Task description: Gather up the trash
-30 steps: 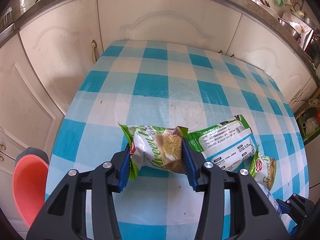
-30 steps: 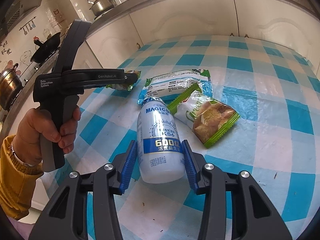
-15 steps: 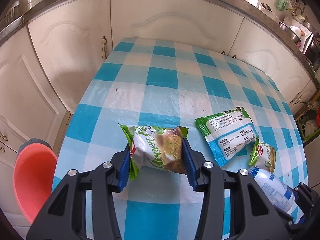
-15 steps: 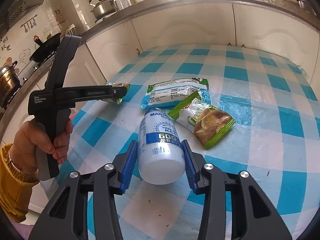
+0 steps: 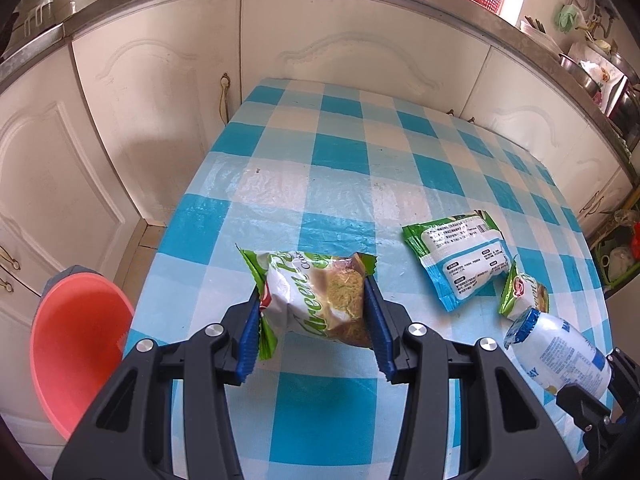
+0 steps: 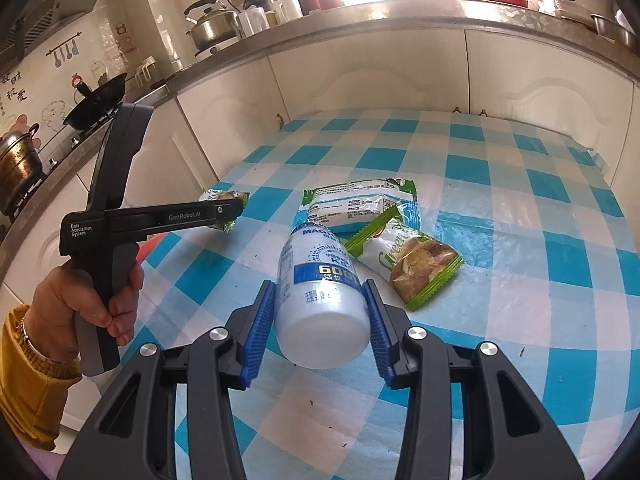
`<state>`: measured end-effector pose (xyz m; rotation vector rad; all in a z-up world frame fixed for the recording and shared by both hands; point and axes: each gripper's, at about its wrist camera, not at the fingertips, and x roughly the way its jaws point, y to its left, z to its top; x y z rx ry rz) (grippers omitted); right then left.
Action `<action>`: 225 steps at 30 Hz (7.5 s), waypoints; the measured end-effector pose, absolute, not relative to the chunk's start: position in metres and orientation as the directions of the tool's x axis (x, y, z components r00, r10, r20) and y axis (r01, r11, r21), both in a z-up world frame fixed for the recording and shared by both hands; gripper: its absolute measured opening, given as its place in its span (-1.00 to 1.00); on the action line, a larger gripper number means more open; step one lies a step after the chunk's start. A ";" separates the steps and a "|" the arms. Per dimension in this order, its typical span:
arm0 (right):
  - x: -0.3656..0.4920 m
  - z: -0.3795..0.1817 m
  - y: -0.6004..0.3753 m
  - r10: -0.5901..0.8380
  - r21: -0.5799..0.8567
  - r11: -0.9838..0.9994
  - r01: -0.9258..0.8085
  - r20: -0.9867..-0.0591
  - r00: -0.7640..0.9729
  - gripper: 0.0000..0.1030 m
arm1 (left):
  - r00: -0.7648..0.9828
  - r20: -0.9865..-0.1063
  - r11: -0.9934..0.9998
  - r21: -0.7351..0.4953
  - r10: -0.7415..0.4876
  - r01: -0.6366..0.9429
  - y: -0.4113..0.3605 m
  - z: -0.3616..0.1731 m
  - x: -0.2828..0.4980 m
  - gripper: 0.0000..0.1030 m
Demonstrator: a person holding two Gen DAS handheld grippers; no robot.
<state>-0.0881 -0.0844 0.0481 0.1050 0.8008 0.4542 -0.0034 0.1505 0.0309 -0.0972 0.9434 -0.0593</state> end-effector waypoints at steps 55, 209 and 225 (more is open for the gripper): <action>-0.077 0.084 0.089 0.570 0.171 0.749 -0.640 -0.660 0.490 -0.11 | 0.641 -0.765 0.964 -0.116 0.068 -0.240 0.306 0.048 -0.073 -0.07; -0.032 0.032 -0.181 0.470 0.500 0.851 -0.157 -0.594 0.653 0.81 | 0.622 -0.783 0.994 0.080 0.012 0.081 0.097 0.049 -0.080 0.85; -0.020 0.019 -0.131 0.457 0.312 0.887 -0.342 -0.702 0.546 0.81 | 0.581 -0.814 0.992 0.048 -0.027 0.113 0.091 0.047 -0.070 0.85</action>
